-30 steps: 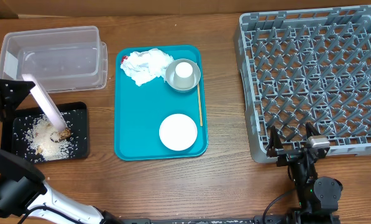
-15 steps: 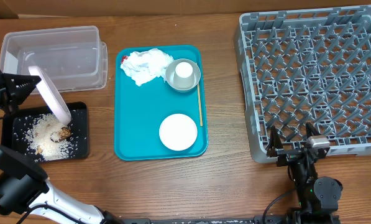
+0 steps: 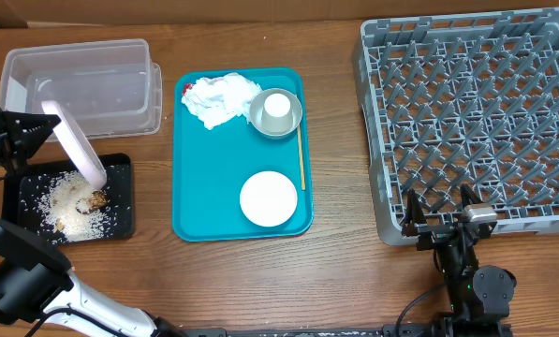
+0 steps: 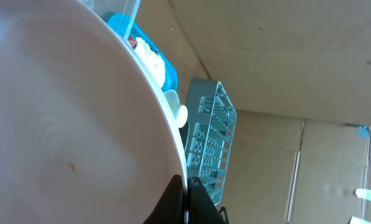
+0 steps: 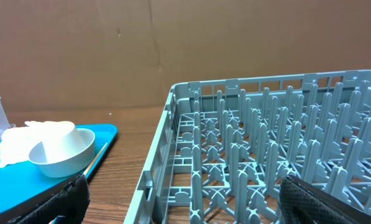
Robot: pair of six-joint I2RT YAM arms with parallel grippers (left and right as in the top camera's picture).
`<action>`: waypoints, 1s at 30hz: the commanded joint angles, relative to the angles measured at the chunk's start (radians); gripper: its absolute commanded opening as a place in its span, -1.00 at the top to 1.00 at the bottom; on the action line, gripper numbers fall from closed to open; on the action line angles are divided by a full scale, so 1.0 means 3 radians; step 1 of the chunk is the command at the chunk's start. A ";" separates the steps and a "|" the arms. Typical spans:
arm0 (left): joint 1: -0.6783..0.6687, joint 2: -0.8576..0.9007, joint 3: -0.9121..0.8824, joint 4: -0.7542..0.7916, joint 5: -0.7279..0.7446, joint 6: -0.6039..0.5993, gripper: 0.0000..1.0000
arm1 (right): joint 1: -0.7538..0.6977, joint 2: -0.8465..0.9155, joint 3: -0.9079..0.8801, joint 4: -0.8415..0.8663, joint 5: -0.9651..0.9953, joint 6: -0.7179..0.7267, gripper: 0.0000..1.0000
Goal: Sort waste into correct bins and load items into the dishwasher
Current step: 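Tilt the pink plate to dump the rice onto the black tray, then carry the emptied pink plate back and set it on the teal tray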
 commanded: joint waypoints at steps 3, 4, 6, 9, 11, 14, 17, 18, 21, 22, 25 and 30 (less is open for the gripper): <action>0.0011 -0.0065 -0.0048 -0.0010 -0.0151 -0.0177 0.92 | -0.0010 -0.0033 -0.0034 0.0015 0.0028 -0.0024 -1.00; 0.0010 -0.0071 -0.0047 -0.0010 -0.0145 -0.0005 0.91 | -0.0010 -0.0033 -0.0034 0.0015 0.0027 -0.0024 -1.00; 0.0011 -0.0070 -0.0048 -0.0010 -0.0212 -0.0036 0.92 | -0.0010 -0.0033 -0.0034 0.0014 0.0028 -0.0024 -1.00; -0.0018 -0.0106 -0.0048 -0.0011 -0.0281 -0.0126 0.92 | -0.0010 -0.0033 -0.0034 0.0014 0.0028 -0.0024 -1.00; -0.0056 -0.0163 -0.0048 -0.0010 -0.0273 -0.0123 0.92 | -0.0010 -0.0033 -0.0034 0.0014 0.0028 -0.0024 -1.00; -0.0137 -0.0300 -0.0048 -0.0010 -0.0258 -0.0123 0.92 | -0.0010 -0.0033 -0.0034 0.0015 0.0028 -0.0024 -1.00; -0.0256 -0.0446 -0.0048 -0.0011 -0.0341 -0.0170 0.92 | -0.0010 -0.0033 -0.0034 0.0014 0.0028 -0.0024 -1.00; -0.0308 -0.0491 -0.0048 -0.0010 -0.0407 -0.0211 0.92 | -0.0010 -0.0033 -0.0034 0.0015 0.0028 -0.0024 -1.00; -0.0534 -0.0603 -0.0048 -0.0010 -0.0678 -0.0252 0.92 | -0.0010 -0.0033 -0.0034 0.0014 0.0028 -0.0024 -1.00; -0.0633 -0.0635 -0.0048 -0.0010 -0.0787 -0.0252 0.92 | -0.0010 -0.0033 -0.0034 0.0014 0.0028 -0.0024 -1.00; -0.1038 -0.0703 -0.0050 -0.0010 -0.1038 -0.0315 0.92 | -0.0010 -0.0033 -0.0034 0.0014 0.0028 -0.0024 -1.00; -0.1853 -0.0692 -0.0050 0.0023 -0.1424 -0.0340 0.92 | -0.0010 -0.0033 -0.0034 0.0014 0.0028 -0.0024 -1.00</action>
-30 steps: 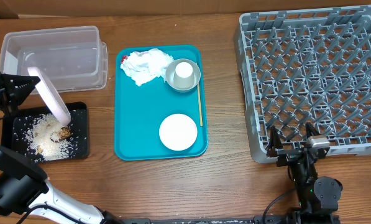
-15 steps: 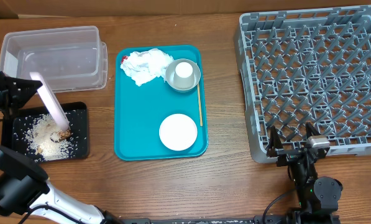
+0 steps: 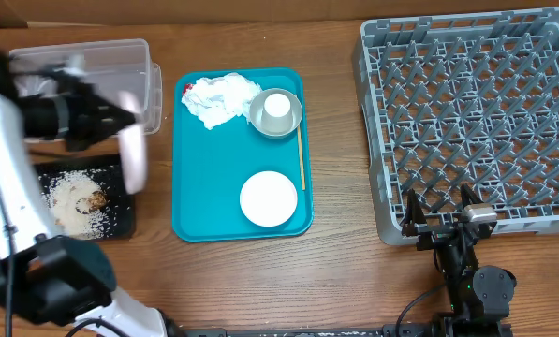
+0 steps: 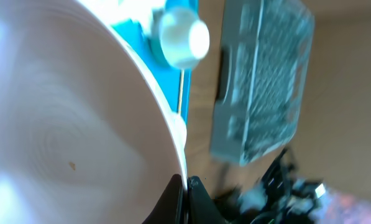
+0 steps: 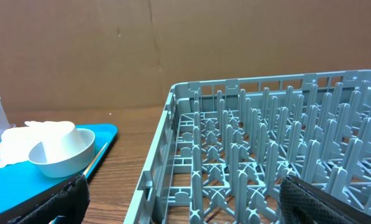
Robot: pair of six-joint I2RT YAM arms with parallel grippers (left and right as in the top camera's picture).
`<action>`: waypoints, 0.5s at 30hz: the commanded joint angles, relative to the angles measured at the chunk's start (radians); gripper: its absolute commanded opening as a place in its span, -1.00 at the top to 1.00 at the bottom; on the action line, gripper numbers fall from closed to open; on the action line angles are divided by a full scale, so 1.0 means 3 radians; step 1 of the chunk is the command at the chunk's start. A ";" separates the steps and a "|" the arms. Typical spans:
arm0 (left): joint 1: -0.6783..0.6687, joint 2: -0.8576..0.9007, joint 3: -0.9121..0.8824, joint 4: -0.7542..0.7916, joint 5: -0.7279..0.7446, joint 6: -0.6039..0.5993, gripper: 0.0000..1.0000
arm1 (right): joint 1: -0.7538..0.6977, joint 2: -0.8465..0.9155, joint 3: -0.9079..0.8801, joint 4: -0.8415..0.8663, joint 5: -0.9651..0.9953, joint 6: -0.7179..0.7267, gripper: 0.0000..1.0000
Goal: Sort waste into correct bins and load items into the dishwasher
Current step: 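Carry the emptied pink plate back and set it on the teal tray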
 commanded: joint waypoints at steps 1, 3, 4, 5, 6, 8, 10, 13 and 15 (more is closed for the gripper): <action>-0.0524 -0.0052 -0.0005 0.0032 -0.0484 -0.0108 0.91 | -0.0009 -0.0033 -0.0034 0.0015 0.0029 -0.0024 -1.00; -0.0863 -0.0038 -0.0005 0.0098 -0.0851 -0.0333 0.91 | -0.0009 -0.0033 -0.0034 0.0015 0.0029 -0.0024 -1.00; -0.1019 -0.0034 -0.0005 0.0141 -0.1059 -0.0486 0.92 | -0.0009 -0.0033 -0.0034 0.0015 0.0029 -0.0024 -1.00; -0.1166 -0.0034 -0.0005 0.0196 -0.1274 -0.0641 0.91 | -0.0009 -0.0033 -0.0034 0.0015 0.0029 -0.0024 -1.00; -0.1315 -0.0034 -0.0005 0.0253 -0.1495 -0.0793 0.92 | -0.0009 -0.0033 -0.0034 0.0015 0.0029 -0.0024 -1.00; -0.1600 -0.0034 -0.0005 0.0366 -0.1914 -0.1057 0.92 | -0.0009 -0.0033 -0.0034 0.0015 0.0029 -0.0024 -1.00; -0.1864 -0.0034 -0.0008 0.0459 -0.2314 -0.1316 0.92 | -0.0009 -0.0033 -0.0034 0.0017 0.0029 -0.0024 -1.00; -0.2155 -0.0034 -0.0013 0.0589 -0.2712 -0.1597 0.91 | -0.0009 -0.0033 -0.0034 0.0015 0.0029 -0.0024 -1.00; -0.2272 -0.0033 -0.0037 0.0685 -0.2828 -0.1699 0.91 | -0.0009 -0.0033 -0.0034 0.0015 0.0029 -0.0024 -1.00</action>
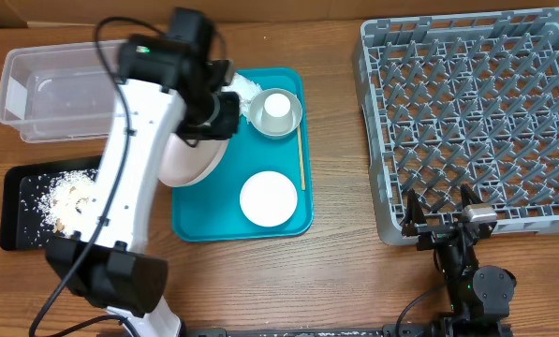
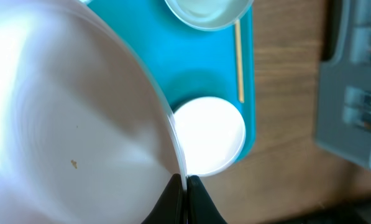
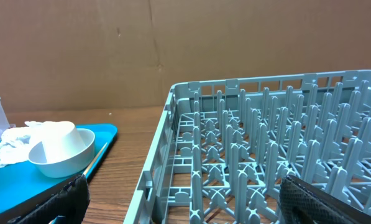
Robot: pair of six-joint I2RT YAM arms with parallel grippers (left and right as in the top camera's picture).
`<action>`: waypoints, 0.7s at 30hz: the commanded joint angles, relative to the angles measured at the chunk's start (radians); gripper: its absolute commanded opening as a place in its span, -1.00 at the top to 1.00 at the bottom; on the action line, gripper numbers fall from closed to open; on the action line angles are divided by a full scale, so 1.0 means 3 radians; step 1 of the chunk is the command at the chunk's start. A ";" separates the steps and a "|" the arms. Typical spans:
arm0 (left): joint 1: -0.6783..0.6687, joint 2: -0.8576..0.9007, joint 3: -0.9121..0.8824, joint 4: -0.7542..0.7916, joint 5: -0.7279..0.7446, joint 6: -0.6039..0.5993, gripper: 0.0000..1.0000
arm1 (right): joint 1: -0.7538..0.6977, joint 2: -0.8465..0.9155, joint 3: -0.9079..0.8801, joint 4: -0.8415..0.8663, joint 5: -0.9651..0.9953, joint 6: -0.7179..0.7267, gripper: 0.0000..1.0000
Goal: Sort waste into correct bins and load items into the dishwasher
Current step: 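Carry the emptied pink plate back and set it on the teal tray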
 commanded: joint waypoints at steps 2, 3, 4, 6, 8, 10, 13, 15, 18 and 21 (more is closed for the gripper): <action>-0.0195 -0.0031 -0.0070 0.0169 -0.0626 -0.0474 0.90 | -0.0009 -0.0033 -0.0034 0.0014 0.0028 -0.0023 -1.00; -0.0220 -0.0031 -0.0104 0.0215 -0.0626 -0.0520 0.90 | -0.0009 -0.0033 -0.0034 0.0014 0.0028 -0.0023 -1.00; -0.0240 -0.0031 -0.0159 0.0273 -0.0626 -0.0568 0.90 | -0.0009 -0.0033 -0.0034 0.0015 0.0028 -0.0023 -1.00; -0.0256 -0.0031 -0.0285 0.0379 -0.0624 -0.0613 0.90 | -0.0009 -0.0033 -0.0034 0.0014 0.0028 -0.0023 -1.00; -0.0254 -0.0031 -0.0462 0.0510 -0.0609 -0.0660 0.92 | -0.0009 -0.0033 -0.0034 0.0014 0.0028 -0.0023 -1.00; -0.0254 -0.0031 -0.0638 0.0676 -0.0563 -0.0657 0.92 | -0.0009 -0.0033 -0.0034 0.0014 0.0028 -0.0023 -1.00; -0.0266 -0.0031 -0.0919 0.0973 -0.0529 -0.0657 0.91 | -0.0009 -0.0033 -0.0034 0.0015 0.0028 -0.0023 -1.00; -0.0281 -0.0031 -0.1116 0.1216 -0.0533 -0.0657 0.91 | -0.0009 -0.0033 -0.0034 0.0014 0.0028 -0.0023 -1.00; -0.0285 -0.0031 -0.1349 0.1539 -0.0528 -0.0656 0.92 | -0.0009 -0.0033 -0.0034 0.0014 0.0028 -0.0023 -1.00; -0.0314 -0.0031 -0.1512 0.1776 -0.0509 -0.0654 0.91 | -0.0009 -0.0033 -0.0034 0.0014 0.0028 -0.0023 -1.00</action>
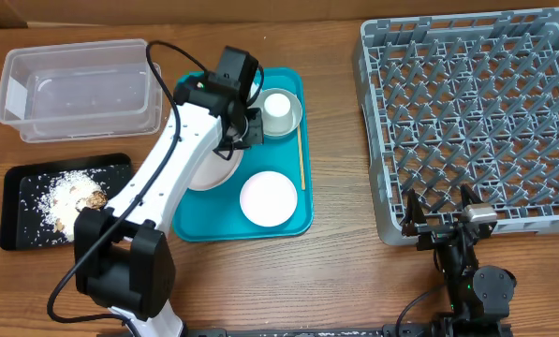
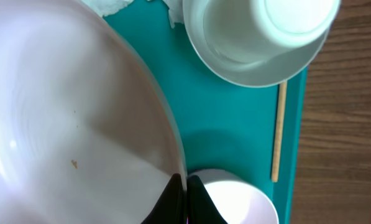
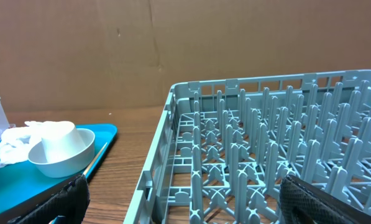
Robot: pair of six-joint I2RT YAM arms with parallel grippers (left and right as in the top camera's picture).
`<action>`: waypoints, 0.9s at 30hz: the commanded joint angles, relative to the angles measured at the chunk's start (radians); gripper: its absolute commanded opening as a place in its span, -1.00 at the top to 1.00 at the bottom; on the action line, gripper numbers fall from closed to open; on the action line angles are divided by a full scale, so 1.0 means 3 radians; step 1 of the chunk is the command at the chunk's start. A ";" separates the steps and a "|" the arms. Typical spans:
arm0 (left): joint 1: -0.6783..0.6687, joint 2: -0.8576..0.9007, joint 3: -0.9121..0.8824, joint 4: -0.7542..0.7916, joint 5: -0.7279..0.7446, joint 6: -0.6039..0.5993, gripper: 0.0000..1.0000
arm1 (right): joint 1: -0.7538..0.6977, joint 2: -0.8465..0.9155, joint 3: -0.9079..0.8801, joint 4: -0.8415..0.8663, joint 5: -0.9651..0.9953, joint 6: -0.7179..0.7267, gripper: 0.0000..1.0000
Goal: Sort waste into correct bins and load items into the dishwasher
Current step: 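Carry the emptied pink plate back and set it on the teal tray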
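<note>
My left gripper (image 1: 243, 129) is shut on the rim of a large pale plate (image 1: 212, 165), which it holds low over the left half of the teal tray (image 1: 190, 220). In the left wrist view the plate (image 2: 67, 112) fills the left side, and the fingertips (image 2: 186, 186) pinch its edge. A grey bowl with a white cup in it (image 1: 278, 110) sits at the tray's back right. A small white dish (image 1: 268, 198) lies at its front, a chopstick (image 1: 301, 154) along its right edge. My right gripper (image 1: 438, 220) rests open by the grey dish rack (image 1: 476, 112).
A clear plastic bin (image 1: 78, 89) stands at the back left. A black tray with rice and food scraps (image 1: 64, 197) lies in front of it. Crumpled tissue (image 2: 120, 5) shows at the tray's back, mostly under my left arm.
My left gripper, still holding the plate, has moved a little to the right and closer down to the tray, beside the bowl. The right arm has not moved.
The left gripper held the plate tilted over the black tray, with rice and scraps lying below. Then it held the plate between the black tray and the clear bin, then above the teal tray's left side, and now low beside the bowl.
</note>
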 commanded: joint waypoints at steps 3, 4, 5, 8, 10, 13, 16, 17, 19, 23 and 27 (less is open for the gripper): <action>-0.0076 -0.0031 -0.0196 0.0207 -0.0047 -0.0034 0.92 | -0.0009 -0.0033 -0.0034 0.0014 0.0029 -0.0024 -1.00; -0.0092 -0.0031 -0.0212 0.0229 -0.0046 -0.0034 0.92 | -0.0009 -0.0033 -0.0034 0.0014 0.0029 -0.0024 -1.00; -0.0106 -0.0031 -0.0231 0.0256 -0.0047 -0.0034 0.91 | -0.0009 -0.0033 -0.0034 0.0014 0.0029 -0.0024 -1.00; -0.0141 -0.0031 -0.0276 0.0303 -0.0046 -0.0036 0.91 | -0.0009 -0.0033 -0.0034 0.0014 0.0029 -0.0024 -1.00; -0.0163 -0.0031 -0.0315 0.0319 -0.0067 -0.0036 0.92 | -0.0009 -0.0033 -0.0034 0.0014 0.0029 -0.0024 -1.00; -0.0168 -0.0031 -0.0409 0.0388 -0.0139 -0.0052 0.92 | -0.0009 -0.0033 -0.0034 0.0014 0.0029 -0.0024 -1.00; -0.0168 -0.0031 -0.0507 0.0459 -0.0219 -0.0086 0.91 | -0.0009 -0.0033 -0.0034 0.0015 0.0029 -0.0024 -1.00; -0.0168 -0.0031 -0.0535 0.0477 -0.0259 -0.0113 0.92 | -0.0009 -0.0033 -0.0034 0.0015 0.0029 -0.0024 -1.00; -0.0168 -0.0031 -0.0586 0.0532 -0.0320 -0.0112 0.92 | -0.0009 -0.0033 -0.0034 0.0014 0.0029 -0.0024 -1.00; -0.0168 -0.0031 -0.0613 0.0600 -0.0367 -0.0111 0.85 | -0.0009 -0.0033 -0.0034 0.0014 0.0029 -0.0024 -1.00; -0.0183 -0.0031 -0.0613 0.0627 -0.0319 -0.0111 0.58 | -0.0009 -0.0033 -0.0034 0.0014 0.0029 -0.0024 -1.00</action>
